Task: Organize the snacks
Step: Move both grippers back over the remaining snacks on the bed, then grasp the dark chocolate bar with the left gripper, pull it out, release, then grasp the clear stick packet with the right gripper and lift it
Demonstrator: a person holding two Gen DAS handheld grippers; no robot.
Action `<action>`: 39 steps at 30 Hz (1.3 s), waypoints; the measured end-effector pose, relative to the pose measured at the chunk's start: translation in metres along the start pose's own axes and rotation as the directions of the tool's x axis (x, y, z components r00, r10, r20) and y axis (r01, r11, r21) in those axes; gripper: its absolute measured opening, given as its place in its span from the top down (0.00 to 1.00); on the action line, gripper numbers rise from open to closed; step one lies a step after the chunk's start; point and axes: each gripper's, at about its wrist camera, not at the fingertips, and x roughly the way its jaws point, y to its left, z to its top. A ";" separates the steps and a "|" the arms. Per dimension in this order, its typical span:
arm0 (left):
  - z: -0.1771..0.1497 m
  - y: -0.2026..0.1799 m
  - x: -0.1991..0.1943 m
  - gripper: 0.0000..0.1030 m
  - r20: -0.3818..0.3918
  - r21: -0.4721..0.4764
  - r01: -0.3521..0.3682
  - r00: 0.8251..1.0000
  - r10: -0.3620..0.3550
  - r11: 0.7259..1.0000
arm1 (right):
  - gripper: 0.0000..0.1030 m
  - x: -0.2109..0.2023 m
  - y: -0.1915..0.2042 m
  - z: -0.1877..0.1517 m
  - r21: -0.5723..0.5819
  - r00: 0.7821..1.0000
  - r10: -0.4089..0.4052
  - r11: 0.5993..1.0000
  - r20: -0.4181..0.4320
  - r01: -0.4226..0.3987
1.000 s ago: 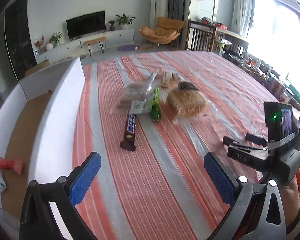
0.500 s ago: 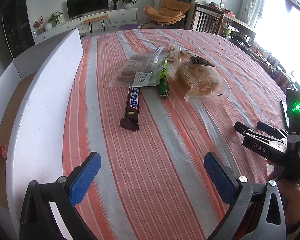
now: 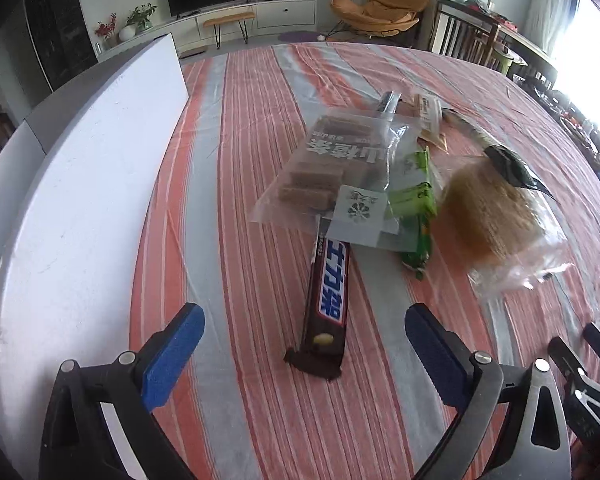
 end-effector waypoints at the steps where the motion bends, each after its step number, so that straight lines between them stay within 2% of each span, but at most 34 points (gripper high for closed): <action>1: 0.003 0.000 0.006 0.09 -0.006 0.001 0.004 1.000 -0.004 1.000 | 0.19 0.000 0.000 0.000 0.000 1.000 0.000 1.000 0.000 0.000; 2: 0.004 -0.001 0.011 0.12 -0.010 0.003 0.009 1.000 -0.009 1.000 | 0.19 0.000 0.000 0.000 0.000 1.000 0.000 1.000 0.000 0.000; 4: 0.006 -0.002 0.018 0.29 -0.022 0.008 0.026 0.999 -0.026 1.000 | 0.19 0.000 0.000 0.000 0.000 1.000 -0.001 1.000 0.001 0.001; 5: 0.006 -0.003 0.019 0.31 -0.013 0.018 0.013 1.000 -0.013 1.000 | 0.19 0.000 0.000 0.000 -0.001 1.000 -0.001 1.000 0.001 0.001; 9: 0.001 -0.003 0.012 0.80 0.005 0.029 0.027 1.000 -0.027 0.999 | 0.19 0.000 0.000 0.000 -0.001 1.000 0.000 1.000 0.000 0.000; 18: -0.046 0.001 -0.020 0.81 -0.003 -0.005 0.062 0.998 -0.062 0.998 | 0.19 0.000 0.000 0.000 0.000 1.000 0.000 1.000 0.001 0.000; 20: -0.055 0.000 -0.023 0.80 0.007 -0.004 0.069 0.998 -0.069 0.998 | 0.18 0.000 0.000 -0.001 0.000 1.000 0.001 1.000 0.001 -0.001; 21: -0.056 0.000 -0.023 0.74 0.024 0.001 0.066 0.998 -0.066 0.998 | 0.18 0.000 0.000 0.000 0.000 1.000 0.000 1.000 0.001 0.000; 23: -0.057 -0.002 -0.021 0.49 0.043 0.014 0.050 0.998 -0.051 0.999 | 0.18 0.000 0.000 -0.001 -0.002 1.000 0.000 1.000 0.001 0.000; 24: -0.056 -0.002 -0.018 0.27 0.040 0.009 0.034 0.999 -0.034 0.999 | 0.18 0.000 0.000 0.000 -0.001 1.000 0.001 1.000 0.001 -0.001; 25: -0.054 -0.001 -0.013 0.20 0.041 -0.001 0.024 0.999 -0.024 1.000 | 0.18 0.000 0.001 -0.001 -0.002 1.000 0.002 1.000 0.000 -0.002; 29: -0.052 -0.001 -0.008 0.14 0.077 0.002 -0.006 0.997 0.006 1.000 | 0.18 0.000 0.003 -0.001 -0.004 1.000 0.002 1.000 0.000 -0.002; 31: -0.050 0.001 -0.006 0.04 0.084 0.002 -0.026 0.996 0.026 1.000 | 0.17 0.001 0.004 -0.001 -0.007 1.000 0.003 1.000 -0.001 -0.003; 33: -0.050 0.006 -0.003 0.00 0.079 -0.013 -0.031 0.996 0.032 0.999 | 0.15 0.001 0.005 -0.002 -0.013 1.000 0.002 1.000 -0.002 -0.002; 39: -0.051 0.006 -0.003 0.00 0.103 -0.023 -0.033 0.994 0.036 0.999 | 0.12 0.002 0.006 -0.002 -0.021 1.000 0.005 1.000 -0.002 -0.005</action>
